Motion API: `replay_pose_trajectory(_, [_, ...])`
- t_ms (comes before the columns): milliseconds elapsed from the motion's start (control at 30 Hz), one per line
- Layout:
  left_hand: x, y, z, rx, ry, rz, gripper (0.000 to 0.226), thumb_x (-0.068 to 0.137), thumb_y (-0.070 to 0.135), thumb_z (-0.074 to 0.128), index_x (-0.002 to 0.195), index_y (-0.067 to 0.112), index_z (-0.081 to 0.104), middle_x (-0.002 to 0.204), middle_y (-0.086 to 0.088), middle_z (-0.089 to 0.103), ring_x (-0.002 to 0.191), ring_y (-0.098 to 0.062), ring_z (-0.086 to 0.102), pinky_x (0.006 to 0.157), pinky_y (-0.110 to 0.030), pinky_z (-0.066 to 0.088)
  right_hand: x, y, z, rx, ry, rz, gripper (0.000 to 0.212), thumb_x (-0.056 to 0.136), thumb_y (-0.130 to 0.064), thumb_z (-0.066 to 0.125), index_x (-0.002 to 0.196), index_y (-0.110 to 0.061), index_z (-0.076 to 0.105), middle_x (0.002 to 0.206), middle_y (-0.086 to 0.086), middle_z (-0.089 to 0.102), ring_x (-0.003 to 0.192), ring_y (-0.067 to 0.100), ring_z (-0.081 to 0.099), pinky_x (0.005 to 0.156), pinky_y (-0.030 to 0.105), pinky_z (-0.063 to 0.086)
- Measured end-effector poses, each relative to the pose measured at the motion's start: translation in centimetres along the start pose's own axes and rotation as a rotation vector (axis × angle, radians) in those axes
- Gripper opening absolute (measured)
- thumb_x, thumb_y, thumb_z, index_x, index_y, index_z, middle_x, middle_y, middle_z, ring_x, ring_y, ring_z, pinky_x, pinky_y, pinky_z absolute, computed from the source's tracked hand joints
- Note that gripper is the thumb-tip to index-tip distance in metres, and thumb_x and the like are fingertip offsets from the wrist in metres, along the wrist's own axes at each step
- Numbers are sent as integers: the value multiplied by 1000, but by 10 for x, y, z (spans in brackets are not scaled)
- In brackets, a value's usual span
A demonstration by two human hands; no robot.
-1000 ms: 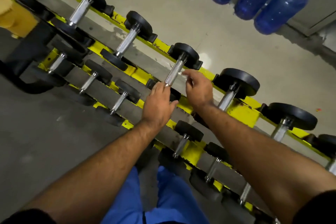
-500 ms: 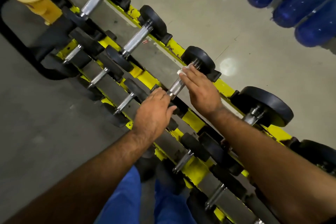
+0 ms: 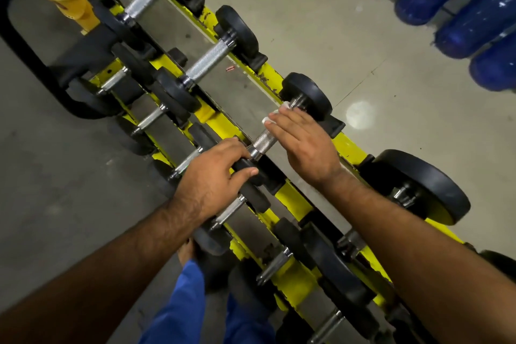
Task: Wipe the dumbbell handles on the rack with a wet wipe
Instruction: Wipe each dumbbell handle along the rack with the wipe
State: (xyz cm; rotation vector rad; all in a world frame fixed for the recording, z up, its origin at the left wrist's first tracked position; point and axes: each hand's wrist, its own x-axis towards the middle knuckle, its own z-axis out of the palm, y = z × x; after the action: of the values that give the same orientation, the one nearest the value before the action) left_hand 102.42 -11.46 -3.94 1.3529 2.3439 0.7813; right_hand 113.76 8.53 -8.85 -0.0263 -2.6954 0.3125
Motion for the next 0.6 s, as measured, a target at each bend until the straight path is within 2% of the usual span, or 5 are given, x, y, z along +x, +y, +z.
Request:
replay_pose_trajectory(167, [1,-2,0,-5,1,-3,42,82,53,54,98,17,68,105,7,67,109,-12,59,87,-27,45,6,-2,7,-26,63,116,39,88,10,56,124,2,65,127,17,65,125,34,57,107,49,42])
replay_pose_trajectory(300, [1,-4,0,5,-2,8,41,82,54,53,97,19,66,103,8,65,107,-13,61,86,-29,46,1,-8,3,15,-86,-91,38,95,0,49,130,0,62,131,17,62,128,34,55,109,50,40])
replay_pose_trajectory(467, [-1,-5,5,-11,17,-19,40,80,55,54,96,20,65,104,8,65,106,-12,60,84,-25,45,2,-3,3,-47,-17,91,39,95,4,46,132,3,59,136,20,59,132,36,51,110,51,40])
replay_pose_trajectory(533, [-1,-4,5,6,15,-25,34,82,51,60,96,21,65,104,9,65,107,-12,60,83,-24,45,-3,-23,7,4,-70,-3,39,103,-6,35,133,4,57,137,22,57,133,38,49,112,52,37])
replay_pose_trajectory(600, [-2,-4,5,12,13,-27,29,83,47,64,96,21,65,105,9,65,108,-11,60,82,-22,45,-6,-13,1,-18,-103,-56,40,102,-4,38,137,1,55,140,19,55,136,35,47,113,50,36])
